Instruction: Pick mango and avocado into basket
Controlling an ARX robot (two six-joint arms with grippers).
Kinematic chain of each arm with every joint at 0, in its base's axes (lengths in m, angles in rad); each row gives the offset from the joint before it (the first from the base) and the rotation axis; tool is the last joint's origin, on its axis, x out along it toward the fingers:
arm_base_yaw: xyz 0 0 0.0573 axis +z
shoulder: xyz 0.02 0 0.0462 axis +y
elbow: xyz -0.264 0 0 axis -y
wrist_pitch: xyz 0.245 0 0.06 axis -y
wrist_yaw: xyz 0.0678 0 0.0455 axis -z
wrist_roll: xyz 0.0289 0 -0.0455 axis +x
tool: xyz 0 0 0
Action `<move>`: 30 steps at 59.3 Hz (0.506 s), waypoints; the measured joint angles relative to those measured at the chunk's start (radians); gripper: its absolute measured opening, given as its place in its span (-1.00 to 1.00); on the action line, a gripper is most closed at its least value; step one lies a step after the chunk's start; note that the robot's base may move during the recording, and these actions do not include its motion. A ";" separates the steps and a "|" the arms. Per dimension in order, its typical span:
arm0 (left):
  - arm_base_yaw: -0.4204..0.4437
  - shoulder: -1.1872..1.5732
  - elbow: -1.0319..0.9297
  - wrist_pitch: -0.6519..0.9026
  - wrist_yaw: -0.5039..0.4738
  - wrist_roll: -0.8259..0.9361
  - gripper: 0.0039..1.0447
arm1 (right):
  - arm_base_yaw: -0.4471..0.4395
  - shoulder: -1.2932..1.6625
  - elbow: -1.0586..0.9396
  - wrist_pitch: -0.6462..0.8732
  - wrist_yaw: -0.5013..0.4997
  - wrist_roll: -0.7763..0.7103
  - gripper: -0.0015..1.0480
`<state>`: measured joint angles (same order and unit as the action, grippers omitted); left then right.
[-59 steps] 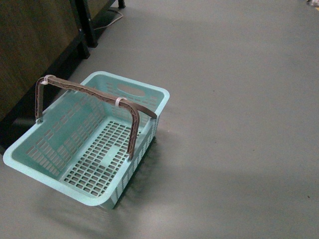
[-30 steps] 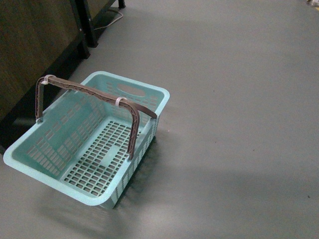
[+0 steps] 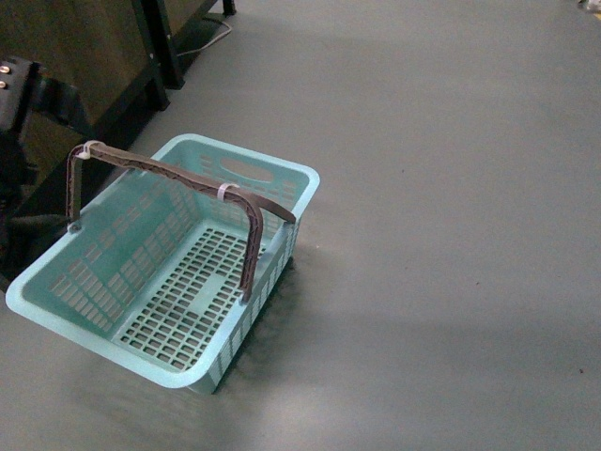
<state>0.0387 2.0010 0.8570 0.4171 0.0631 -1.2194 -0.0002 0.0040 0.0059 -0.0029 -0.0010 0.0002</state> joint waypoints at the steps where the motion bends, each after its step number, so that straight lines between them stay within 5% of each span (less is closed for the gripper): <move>1: -0.006 0.026 0.027 -0.005 0.000 -0.005 0.87 | 0.000 0.000 0.000 0.000 0.000 0.000 0.85; 23: -0.106 0.373 0.478 -0.137 0.023 -0.020 0.87 | 0.000 0.000 0.000 0.000 0.000 0.000 0.85; 30: -0.117 0.415 0.539 -0.158 0.020 -0.020 0.50 | 0.000 0.000 0.000 0.000 0.000 0.000 0.85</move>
<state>-0.0784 2.4165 1.3956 0.2596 0.0830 -1.2392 -0.0002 0.0040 0.0059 -0.0029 -0.0006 0.0002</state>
